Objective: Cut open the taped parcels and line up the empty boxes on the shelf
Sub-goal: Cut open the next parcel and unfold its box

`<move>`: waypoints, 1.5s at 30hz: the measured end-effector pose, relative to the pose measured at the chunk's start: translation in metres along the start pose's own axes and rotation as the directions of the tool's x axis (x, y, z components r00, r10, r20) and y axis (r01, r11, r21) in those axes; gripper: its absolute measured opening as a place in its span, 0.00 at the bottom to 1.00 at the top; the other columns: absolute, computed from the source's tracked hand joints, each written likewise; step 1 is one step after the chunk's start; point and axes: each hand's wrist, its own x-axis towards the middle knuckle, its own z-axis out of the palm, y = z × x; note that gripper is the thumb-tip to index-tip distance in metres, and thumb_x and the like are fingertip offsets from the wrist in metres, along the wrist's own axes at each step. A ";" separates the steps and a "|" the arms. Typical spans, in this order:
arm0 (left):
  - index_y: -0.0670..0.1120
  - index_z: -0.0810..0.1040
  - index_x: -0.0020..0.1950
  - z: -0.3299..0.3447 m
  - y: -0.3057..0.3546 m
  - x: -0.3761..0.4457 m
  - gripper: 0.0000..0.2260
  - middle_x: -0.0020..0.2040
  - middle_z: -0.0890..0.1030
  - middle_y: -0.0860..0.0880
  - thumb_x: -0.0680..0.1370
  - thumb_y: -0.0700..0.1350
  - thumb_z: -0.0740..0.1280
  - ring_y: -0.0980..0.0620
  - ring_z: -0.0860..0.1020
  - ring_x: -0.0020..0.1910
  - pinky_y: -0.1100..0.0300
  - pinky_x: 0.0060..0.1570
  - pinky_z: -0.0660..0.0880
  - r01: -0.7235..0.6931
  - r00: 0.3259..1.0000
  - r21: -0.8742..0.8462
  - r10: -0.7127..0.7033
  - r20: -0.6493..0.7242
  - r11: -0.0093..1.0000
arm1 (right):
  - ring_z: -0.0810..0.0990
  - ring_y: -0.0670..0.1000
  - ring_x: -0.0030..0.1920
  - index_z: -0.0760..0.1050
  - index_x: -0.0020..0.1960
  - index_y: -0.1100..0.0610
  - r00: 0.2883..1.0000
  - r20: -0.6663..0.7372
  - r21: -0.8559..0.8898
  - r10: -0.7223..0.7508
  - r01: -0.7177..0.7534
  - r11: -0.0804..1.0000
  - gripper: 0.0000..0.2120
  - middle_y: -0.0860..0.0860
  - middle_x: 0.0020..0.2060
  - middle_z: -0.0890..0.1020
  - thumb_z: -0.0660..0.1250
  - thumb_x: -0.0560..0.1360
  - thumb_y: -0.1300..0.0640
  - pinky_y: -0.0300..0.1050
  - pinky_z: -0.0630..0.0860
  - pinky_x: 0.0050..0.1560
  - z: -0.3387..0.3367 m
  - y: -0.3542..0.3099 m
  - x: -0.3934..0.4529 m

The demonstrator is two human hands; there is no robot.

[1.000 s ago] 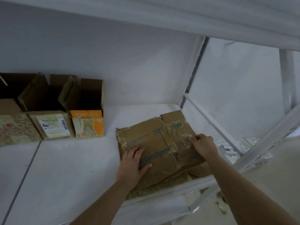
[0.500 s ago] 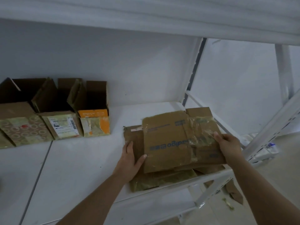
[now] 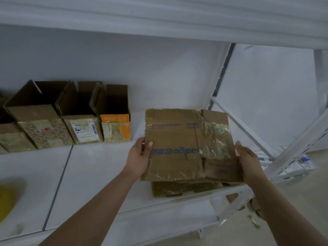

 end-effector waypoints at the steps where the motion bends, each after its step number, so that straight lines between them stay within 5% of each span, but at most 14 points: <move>1: 0.44 0.73 0.65 -0.008 0.001 -0.001 0.14 0.52 0.81 0.50 0.83 0.50 0.59 0.55 0.79 0.47 0.70 0.41 0.74 -0.006 1.000 0.004 0.006 -0.008 1.000 | 0.80 0.58 0.52 0.77 0.58 0.55 1.000 0.023 -0.017 0.004 -0.003 1.000 0.22 0.55 0.50 0.82 0.59 0.79 0.37 0.59 0.77 0.59 0.004 -0.002 -0.003; 5: 0.46 0.74 0.64 -0.044 0.001 -0.005 0.13 0.49 0.82 0.53 0.83 0.50 0.59 0.58 0.81 0.47 0.67 0.42 0.76 -0.039 0.999 -0.033 0.039 -0.006 0.999 | 0.80 0.55 0.48 0.78 0.57 0.59 0.999 0.030 -0.057 -0.022 0.024 0.998 0.27 0.56 0.48 0.82 0.54 0.81 0.37 0.49 0.75 0.49 0.029 -0.011 -0.017; 9: 0.48 0.75 0.61 -0.086 -0.002 -0.022 0.13 0.51 0.82 0.54 0.83 0.52 0.56 0.59 0.80 0.50 0.65 0.47 0.76 -0.073 0.997 -0.100 0.070 -0.036 0.992 | 0.82 0.56 0.53 0.80 0.57 0.53 0.994 0.033 -0.073 -0.102 0.104 0.992 0.27 0.52 0.49 0.84 0.60 0.75 0.31 0.55 0.74 0.62 0.076 -0.016 -0.043; 13: 0.54 0.75 0.59 -0.138 -0.011 -0.040 0.12 0.54 0.81 0.55 0.83 0.54 0.55 0.56 0.79 0.55 0.55 0.59 0.75 -0.042 0.999 -0.165 0.038 -0.026 0.985 | 0.80 0.53 0.55 0.76 0.56 0.51 0.980 0.048 -0.074 -0.195 0.198 0.977 0.28 0.47 0.50 0.81 0.64 0.70 0.29 0.52 0.74 0.60 0.123 -0.020 -0.085; 14: 0.54 0.75 0.59 -0.196 -0.029 -0.057 0.11 0.53 0.81 0.55 0.83 0.53 0.55 0.57 0.79 0.54 0.55 0.59 0.75 -0.058 0.998 -0.151 0.053 -0.037 0.987 | 0.79 0.52 0.55 0.75 0.55 0.50 0.974 0.053 -0.076 -0.220 0.223 0.972 0.25 0.44 0.49 0.80 0.64 0.72 0.31 0.50 0.73 0.59 0.168 -0.016 -0.120; 17: 0.54 0.73 0.64 -0.229 -0.028 -0.061 0.12 0.55 0.81 0.57 0.84 0.53 0.55 0.63 0.78 0.54 0.59 0.60 0.72 -0.084 0.995 -0.086 0.080 -0.058 0.993 | 0.77 0.50 0.56 0.73 0.62 0.51 0.963 0.055 0.004 -0.265 0.266 0.964 0.23 0.45 0.52 0.79 0.63 0.76 0.36 0.48 0.72 0.58 0.195 -0.026 -0.147; 20: 0.55 0.72 0.69 -0.310 -0.044 -0.083 0.16 0.59 0.81 0.56 0.83 0.55 0.56 0.58 0.78 0.60 0.58 0.62 0.72 -0.102 0.991 -0.074 0.095 -0.099 0.992 | 0.79 0.48 0.56 0.74 0.64 0.52 0.949 0.123 0.058 -0.290 0.285 0.957 0.24 0.46 0.55 0.81 0.61 0.78 0.36 0.48 0.75 0.60 0.266 -0.026 -0.205; 24: 0.50 0.73 0.64 -0.397 -0.058 -0.107 0.12 0.52 0.80 0.60 0.84 0.50 0.55 0.71 0.77 0.49 0.73 0.51 0.72 -0.141 0.970 0.019 0.142 -0.199 0.990 | 0.80 0.48 0.53 0.75 0.58 0.56 0.922 0.153 0.117 -0.355 0.340 0.933 0.19 0.47 0.49 0.81 0.58 0.81 0.41 0.44 0.76 0.53 0.346 -0.035 -0.267; 28: 0.48 0.72 0.67 -0.467 -0.071 -0.120 0.14 0.56 0.80 0.56 0.84 0.50 0.55 0.66 0.77 0.53 0.66 0.57 0.72 -0.143 0.962 0.024 0.145 -0.233 0.989 | 0.78 0.42 0.53 0.74 0.60 0.54 0.889 0.224 0.126 -0.400 0.381 0.916 0.19 0.46 0.52 0.80 0.56 0.82 0.41 0.34 0.72 0.46 0.402 -0.046 -0.311; 33: 0.51 0.71 0.69 -0.524 -0.082 -0.126 0.14 0.56 0.78 0.60 0.85 0.48 0.54 0.76 0.74 0.49 0.80 0.48 0.68 -0.154 0.943 0.023 0.154 -0.296 0.988 | 0.78 0.45 0.59 0.73 0.65 0.56 0.837 0.306 0.155 -0.453 0.426 0.891 0.23 0.48 0.57 0.79 0.55 0.81 0.40 0.41 0.74 0.58 0.459 -0.058 -0.341; 36: 0.55 0.67 0.72 -0.553 -0.084 -0.125 0.16 0.58 0.75 0.65 0.84 0.49 0.54 0.78 0.72 0.52 0.82 0.48 0.66 -0.174 0.933 0.042 0.179 -0.311 0.984 | 0.76 0.42 0.59 0.72 0.65 0.53 0.801 0.359 0.187 -0.478 0.440 0.878 0.20 0.46 0.58 0.78 0.55 0.82 0.42 0.35 0.71 0.56 0.489 -0.069 -0.349; 41: 0.57 0.65 0.76 -0.599 -0.104 -0.124 0.19 0.62 0.77 0.64 0.84 0.51 0.55 0.71 0.74 0.60 0.77 0.55 0.68 -0.170 0.940 0.101 0.192 -0.282 0.980 | 0.78 0.48 0.61 0.74 0.64 0.54 0.714 0.499 0.236 -0.491 0.433 0.870 0.29 0.52 0.59 0.80 0.52 0.78 0.34 0.45 0.73 0.63 0.552 -0.069 -0.372; 45: 0.56 0.66 0.74 -0.637 -0.124 -0.118 0.19 0.61 0.80 0.57 0.84 0.47 0.58 0.61 0.77 0.60 0.65 0.58 0.74 -0.153 0.943 -0.097 0.116 -0.313 0.983 | 0.80 0.45 0.57 0.75 0.63 0.58 0.697 0.548 0.250 -0.463 0.392 0.885 0.27 0.51 0.56 0.82 0.53 0.80 0.39 0.36 0.77 0.53 0.591 -0.069 -0.389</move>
